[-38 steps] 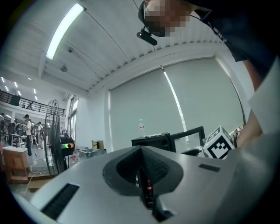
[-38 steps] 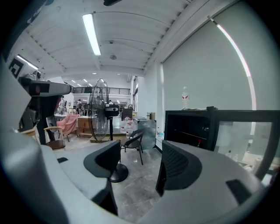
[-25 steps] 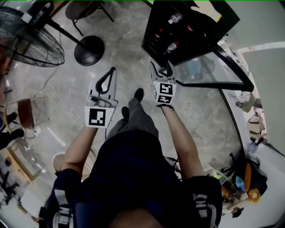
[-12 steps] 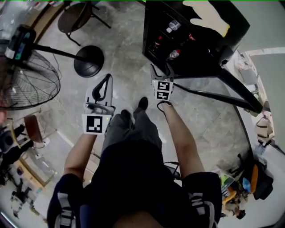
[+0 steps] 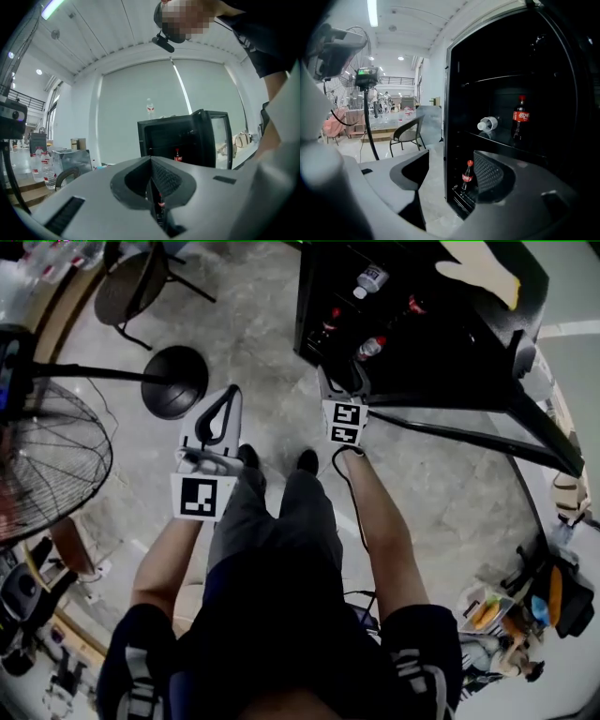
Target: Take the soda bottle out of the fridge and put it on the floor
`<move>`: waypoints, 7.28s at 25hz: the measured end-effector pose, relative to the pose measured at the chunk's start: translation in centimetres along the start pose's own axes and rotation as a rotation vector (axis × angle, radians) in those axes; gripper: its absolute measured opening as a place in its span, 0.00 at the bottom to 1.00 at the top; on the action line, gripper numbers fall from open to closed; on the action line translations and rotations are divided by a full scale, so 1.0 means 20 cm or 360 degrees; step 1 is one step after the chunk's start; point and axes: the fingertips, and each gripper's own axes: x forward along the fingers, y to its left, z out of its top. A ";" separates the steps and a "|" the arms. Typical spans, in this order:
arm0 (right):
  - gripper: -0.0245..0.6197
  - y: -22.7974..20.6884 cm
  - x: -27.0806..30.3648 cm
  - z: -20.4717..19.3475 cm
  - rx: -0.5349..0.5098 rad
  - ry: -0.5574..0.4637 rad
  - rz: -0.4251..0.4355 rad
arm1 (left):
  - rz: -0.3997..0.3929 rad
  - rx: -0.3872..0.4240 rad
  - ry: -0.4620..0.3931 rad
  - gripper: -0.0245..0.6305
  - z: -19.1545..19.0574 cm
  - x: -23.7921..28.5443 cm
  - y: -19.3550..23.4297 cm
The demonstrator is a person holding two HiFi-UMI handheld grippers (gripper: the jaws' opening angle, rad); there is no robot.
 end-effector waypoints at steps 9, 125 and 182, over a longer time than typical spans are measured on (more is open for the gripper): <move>0.52 0.02 0.28 -0.29 -0.0014 -0.0010 -0.0058 | -0.0087 -0.0050 -0.0006 0.07 -0.37 0.08 0.08; 0.53 0.29 0.95 -2.08 -0.0031 -0.0060 0.0374 | -0.0509 0.0053 0.0010 0.07 -2.65 0.82 0.17; 0.54 0.30 1.18 -2.83 -0.0186 -0.0058 0.0193 | -0.0636 0.0094 0.0104 0.07 -3.19 0.79 -0.11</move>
